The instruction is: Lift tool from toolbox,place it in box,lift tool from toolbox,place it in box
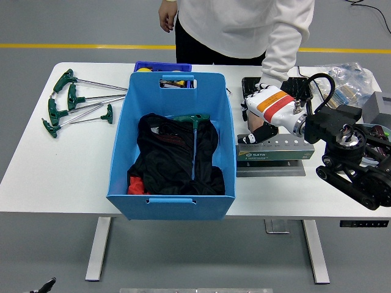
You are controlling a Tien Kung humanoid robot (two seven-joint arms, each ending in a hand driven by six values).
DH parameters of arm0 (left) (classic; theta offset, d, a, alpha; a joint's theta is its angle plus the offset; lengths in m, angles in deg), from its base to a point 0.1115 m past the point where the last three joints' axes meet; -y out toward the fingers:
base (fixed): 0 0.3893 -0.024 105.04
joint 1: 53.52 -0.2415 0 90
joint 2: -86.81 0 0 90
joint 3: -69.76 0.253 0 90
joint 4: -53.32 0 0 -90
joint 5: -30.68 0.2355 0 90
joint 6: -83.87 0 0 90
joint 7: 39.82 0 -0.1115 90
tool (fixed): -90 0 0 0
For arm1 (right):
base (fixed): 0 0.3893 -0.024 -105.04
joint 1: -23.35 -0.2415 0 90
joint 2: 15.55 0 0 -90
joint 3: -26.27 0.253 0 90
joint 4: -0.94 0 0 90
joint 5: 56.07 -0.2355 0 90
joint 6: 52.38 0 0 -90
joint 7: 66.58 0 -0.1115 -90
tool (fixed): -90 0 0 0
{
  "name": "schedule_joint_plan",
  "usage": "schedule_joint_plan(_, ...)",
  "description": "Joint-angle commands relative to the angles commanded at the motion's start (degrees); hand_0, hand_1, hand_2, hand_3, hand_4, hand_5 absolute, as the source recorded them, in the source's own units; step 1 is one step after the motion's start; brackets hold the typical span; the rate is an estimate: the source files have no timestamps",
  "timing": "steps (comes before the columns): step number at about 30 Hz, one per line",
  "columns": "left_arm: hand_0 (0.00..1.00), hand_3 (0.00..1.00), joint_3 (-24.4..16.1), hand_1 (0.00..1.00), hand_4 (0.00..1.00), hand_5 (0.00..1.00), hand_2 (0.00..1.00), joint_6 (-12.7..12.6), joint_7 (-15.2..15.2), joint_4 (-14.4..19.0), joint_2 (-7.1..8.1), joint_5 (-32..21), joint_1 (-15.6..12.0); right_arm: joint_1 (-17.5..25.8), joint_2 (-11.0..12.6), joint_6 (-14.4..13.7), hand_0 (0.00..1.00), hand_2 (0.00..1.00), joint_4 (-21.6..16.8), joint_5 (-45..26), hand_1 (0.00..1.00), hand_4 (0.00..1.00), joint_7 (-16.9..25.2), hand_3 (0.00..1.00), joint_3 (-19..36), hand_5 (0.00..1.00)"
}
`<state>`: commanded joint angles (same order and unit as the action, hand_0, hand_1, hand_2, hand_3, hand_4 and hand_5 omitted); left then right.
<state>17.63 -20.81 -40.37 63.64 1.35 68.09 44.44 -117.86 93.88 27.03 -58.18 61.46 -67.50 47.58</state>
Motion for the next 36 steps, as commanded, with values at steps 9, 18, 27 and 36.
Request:
schedule_joint_plan(9,0.771,0.704,-0.36,0.777,0.696,0.573,0.798,-0.03,-0.05,0.00,-0.01,0.51,-0.10,0.21,0.39,0.20,0.902,0.561,0.49,0.31,0.558,0.998,-0.02,0.377,-0.55,0.651)
schedule_joint_plan(18,0.772,0.706,-0.27,0.779,0.696,0.572,0.798,-0.06,-0.01,0.00,0.03,0.57,-0.23,0.32,0.28,0.17,0.868,0.480,1.95,1.02,0.506,0.998,0.02,0.330,-1.39,0.655)
schedule_joint_plan(27,0.773,0.708,0.44,0.778,0.696,0.572,0.798,-0.05,0.20,0.00,0.10,-0.27,0.05,-0.12,0.81,-0.12,0.843,0.451,3.47,1.96,0.461,0.998,-0.23,0.317,-2.09,0.655)
schedule_joint_plan(36,0.772,0.707,0.65,0.777,0.696,0.573,0.798,-0.06,0.33,0.00,0.09,-0.78,0.14,-0.16,1.08,0.32,0.791,0.377,3.76,2.09,0.385,0.998,-0.72,0.291,-2.47,0.662)
